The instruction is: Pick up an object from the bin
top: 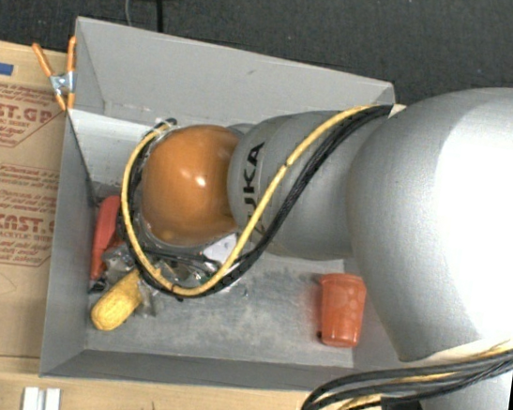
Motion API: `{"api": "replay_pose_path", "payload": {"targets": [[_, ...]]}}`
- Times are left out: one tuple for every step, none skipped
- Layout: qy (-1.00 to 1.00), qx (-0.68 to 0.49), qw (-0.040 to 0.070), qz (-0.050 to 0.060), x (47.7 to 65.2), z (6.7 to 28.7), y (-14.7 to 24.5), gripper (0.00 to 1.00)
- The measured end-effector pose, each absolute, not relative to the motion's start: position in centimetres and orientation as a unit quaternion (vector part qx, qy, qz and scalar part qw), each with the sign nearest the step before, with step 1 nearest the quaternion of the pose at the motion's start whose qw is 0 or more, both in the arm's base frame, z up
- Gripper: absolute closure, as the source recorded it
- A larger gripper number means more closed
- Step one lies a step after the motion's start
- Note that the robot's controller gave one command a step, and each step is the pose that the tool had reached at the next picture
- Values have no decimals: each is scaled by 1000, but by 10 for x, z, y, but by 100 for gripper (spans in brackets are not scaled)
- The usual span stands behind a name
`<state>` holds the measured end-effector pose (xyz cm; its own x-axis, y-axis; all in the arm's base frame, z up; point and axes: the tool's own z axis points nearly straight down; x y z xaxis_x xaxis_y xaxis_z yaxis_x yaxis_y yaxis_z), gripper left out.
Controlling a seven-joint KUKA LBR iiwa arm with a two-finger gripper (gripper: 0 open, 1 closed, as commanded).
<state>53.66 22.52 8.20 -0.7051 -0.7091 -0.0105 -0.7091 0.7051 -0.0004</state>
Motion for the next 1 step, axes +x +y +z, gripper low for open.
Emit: {"api": "replay_pose_path", "payload": {"targets": [[923,-384,5,2,537,82,225,100]]}}
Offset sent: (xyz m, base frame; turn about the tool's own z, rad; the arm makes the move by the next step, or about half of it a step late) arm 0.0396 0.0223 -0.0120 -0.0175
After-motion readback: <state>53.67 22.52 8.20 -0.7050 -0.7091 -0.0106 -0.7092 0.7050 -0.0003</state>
